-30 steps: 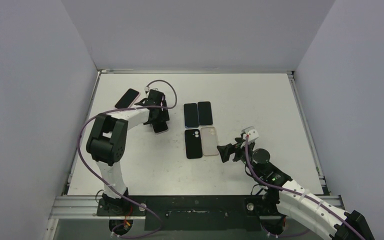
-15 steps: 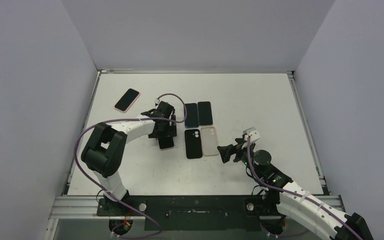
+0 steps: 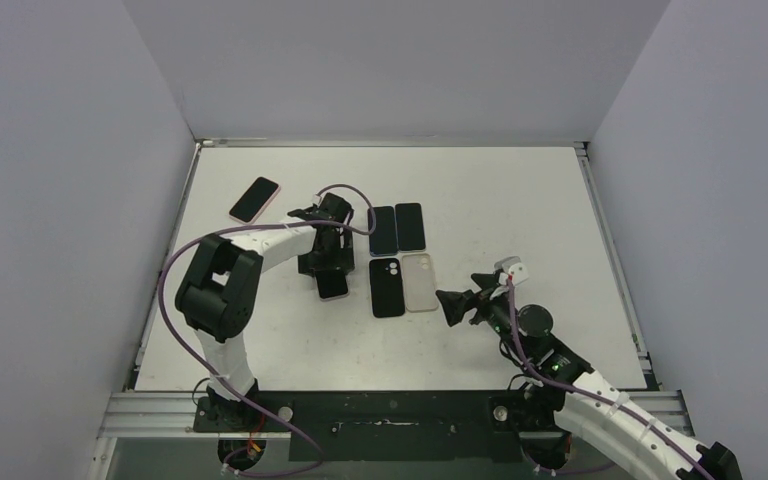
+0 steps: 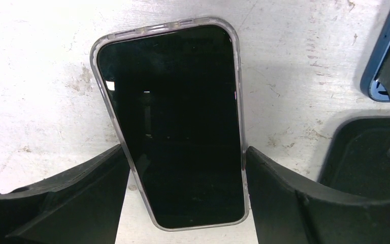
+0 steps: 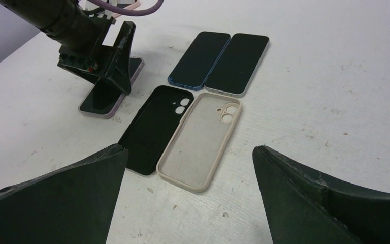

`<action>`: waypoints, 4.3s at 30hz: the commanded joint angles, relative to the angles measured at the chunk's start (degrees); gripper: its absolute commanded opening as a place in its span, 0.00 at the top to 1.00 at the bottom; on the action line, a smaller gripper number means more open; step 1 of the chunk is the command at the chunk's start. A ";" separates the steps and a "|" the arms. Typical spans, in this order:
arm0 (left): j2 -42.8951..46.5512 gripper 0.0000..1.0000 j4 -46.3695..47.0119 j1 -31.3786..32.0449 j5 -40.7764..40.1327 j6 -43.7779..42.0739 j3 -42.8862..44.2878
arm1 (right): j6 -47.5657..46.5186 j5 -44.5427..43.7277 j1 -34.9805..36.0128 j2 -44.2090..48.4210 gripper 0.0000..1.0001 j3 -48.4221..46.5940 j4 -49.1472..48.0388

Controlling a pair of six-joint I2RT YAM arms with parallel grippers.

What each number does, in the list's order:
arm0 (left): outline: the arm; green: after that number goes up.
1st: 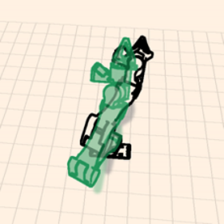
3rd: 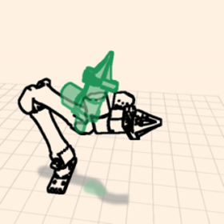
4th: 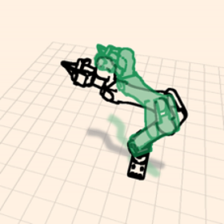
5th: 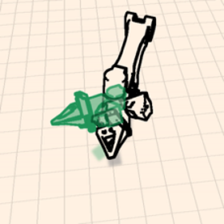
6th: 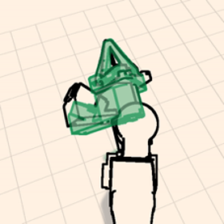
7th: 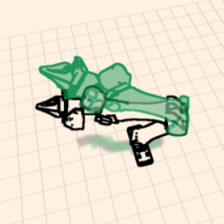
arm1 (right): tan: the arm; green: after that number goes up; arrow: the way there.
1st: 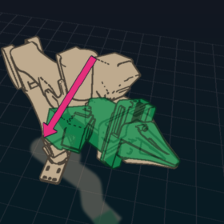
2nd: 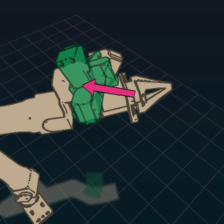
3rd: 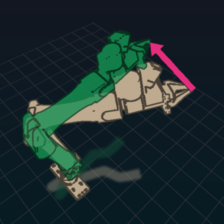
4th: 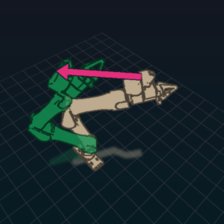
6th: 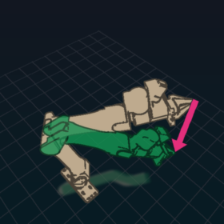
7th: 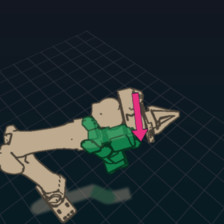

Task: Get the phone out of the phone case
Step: Pick up the phone at the center of the board.

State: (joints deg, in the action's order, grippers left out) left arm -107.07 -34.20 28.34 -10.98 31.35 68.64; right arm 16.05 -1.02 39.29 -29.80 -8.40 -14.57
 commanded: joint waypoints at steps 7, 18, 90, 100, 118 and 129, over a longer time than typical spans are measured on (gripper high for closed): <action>2.08 0.69 -0.33 -0.04 5.33 -0.33 -9.08 | 2.81 9.93 -0.20 -7.01 0.00 -0.26 -7.74; 23.45 0.81 14.98 0.01 9.18 4.51 -22.12 | 9.87 10.00 5.95 -21.68 0.00 -4.86 -14.80; 54.61 0.03 34.40 -0.16 50.67 -36.41 -19.70 | -14.03 16.58 7.15 -19.89 1.00 -32.21 25.63; 48.13 0.05 19.08 7.31 51.36 -66.59 -12.43 | -20.95 20.75 7.14 -21.41 1.00 -42.23 37.39; 39.83 0.30 16.23 17.00 55.00 -74.59 -11.08 | -26.29 28.18 7.29 -26.23 1.00 -45.82 38.77; 36.38 0.54 19.22 17.23 58.97 -69.36 -13.15 | -30.73 29.54 7.21 -29.05 1.00 -47.24 36.24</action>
State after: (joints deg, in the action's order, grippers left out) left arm -70.28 -17.74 45.34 44.56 -40.21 55.83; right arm -11.97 26.46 46.81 -59.11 -51.57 28.69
